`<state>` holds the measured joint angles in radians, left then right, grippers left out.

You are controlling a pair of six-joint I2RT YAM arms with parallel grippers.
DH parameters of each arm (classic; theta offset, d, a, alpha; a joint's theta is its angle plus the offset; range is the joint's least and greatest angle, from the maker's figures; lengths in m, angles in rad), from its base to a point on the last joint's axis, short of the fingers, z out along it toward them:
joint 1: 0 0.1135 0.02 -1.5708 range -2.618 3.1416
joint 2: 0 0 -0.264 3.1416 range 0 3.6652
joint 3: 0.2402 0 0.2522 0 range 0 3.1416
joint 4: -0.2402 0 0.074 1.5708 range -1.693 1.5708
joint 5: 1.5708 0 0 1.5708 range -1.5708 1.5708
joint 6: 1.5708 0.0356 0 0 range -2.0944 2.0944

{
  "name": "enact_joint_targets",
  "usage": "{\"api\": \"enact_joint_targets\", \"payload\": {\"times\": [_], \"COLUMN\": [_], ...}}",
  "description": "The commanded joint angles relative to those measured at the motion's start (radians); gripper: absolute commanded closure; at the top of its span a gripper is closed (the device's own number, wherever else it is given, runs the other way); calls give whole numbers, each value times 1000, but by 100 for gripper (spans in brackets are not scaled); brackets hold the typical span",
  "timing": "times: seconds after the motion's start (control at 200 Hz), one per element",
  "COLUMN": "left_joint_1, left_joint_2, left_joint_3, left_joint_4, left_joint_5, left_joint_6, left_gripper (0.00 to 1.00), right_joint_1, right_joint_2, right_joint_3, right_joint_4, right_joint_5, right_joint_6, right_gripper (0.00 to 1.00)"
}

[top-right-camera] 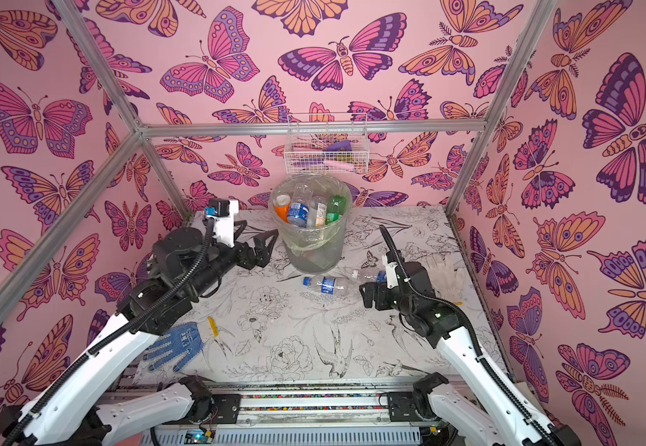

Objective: Throw the plastic bottles in the bin
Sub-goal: Pick up the plastic bottle from the center of the table.

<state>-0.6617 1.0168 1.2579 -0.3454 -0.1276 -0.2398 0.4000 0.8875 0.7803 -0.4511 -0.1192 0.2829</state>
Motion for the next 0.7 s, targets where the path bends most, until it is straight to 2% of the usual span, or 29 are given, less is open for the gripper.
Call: {"api": "enact_joint_targets", "payload": {"times": [0.0, 0.245, 0.401, 0.691], "left_joint_1": [-4, -3, -4, -3], "left_joint_2": [-57, -165, -213, -291], "left_joint_3": [-69, -198, -239, -285], "left_joint_4": [-9, -61, -97, -160], "left_joint_5": [-27, -41, -50, -70], "left_joint_6": [-65, -142, -170, -191], "left_gripper": [2, 2, 2, 1], "right_joint_1": [3, 10, 34, 55], "right_joint_2": [-4, 159, 275, 517], "right_joint_3": [-61, -22, -2, 70], "right_joint_4": [179, 234, 295, 379], "right_joint_5": [-109, -165, -148, -171], "right_joint_6": [-145, -237, -260, -289], "right_gripper": [1, 1, 0, 6]}}
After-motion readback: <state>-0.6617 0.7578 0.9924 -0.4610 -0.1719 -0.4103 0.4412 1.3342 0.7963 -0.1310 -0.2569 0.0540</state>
